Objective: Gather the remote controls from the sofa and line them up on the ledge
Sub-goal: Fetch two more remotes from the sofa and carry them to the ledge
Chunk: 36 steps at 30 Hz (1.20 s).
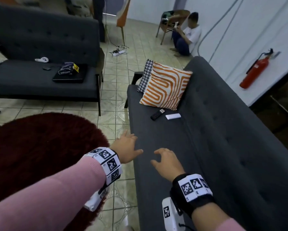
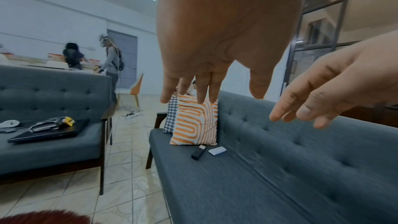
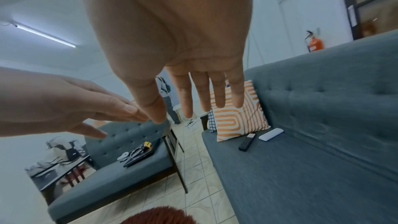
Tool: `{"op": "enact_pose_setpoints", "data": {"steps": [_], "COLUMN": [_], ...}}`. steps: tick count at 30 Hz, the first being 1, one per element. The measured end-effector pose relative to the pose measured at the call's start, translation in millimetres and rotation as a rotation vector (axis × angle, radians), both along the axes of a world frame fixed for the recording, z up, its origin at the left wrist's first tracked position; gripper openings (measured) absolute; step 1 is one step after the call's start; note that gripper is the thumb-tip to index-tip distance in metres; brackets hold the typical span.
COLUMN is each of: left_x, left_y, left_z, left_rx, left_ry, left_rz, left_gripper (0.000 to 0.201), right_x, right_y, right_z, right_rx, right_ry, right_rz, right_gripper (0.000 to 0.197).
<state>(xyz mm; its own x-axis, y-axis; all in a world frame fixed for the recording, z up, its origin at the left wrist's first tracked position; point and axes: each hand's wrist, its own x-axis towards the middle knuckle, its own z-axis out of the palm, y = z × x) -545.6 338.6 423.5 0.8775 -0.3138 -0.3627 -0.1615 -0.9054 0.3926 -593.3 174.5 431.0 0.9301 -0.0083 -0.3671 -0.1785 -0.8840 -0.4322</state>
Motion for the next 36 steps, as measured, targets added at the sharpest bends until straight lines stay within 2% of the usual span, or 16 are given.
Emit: {"op": "enact_pose_setpoints", "data": {"steps": [8,16,24,31,36], "left_x": [123,286,433,554,618], "left_y": [4,3,-39,-111,-155], "left_z": [-6,-28,-60,-125,-199], "left_rx": [0.012,0.036,0.159,0.28,0.33], "left_ry": [0.012,0.07,0.119,0.221,0.313], "left_rz": [0.061,-0.01,-0.247,-0.466,-0.606], "left_gripper": [0.069,0.067,0.066,0.058,0.056], "right_x": [149,300,407,506,556], "right_y": [-4,0,-35,-102,-155], "right_z": [-9,-32,-66,-137,-206], "right_rx": [-0.006,0.033,0.139,0.237,0.324], "right_ry": [0.007,0.054,0.125,0.148,0.119], "right_rz": [0.101,0.013,-0.263,-0.537,-0.887], "right_gripper": [0.044,0.045,0.045,0.037,0.035]}}
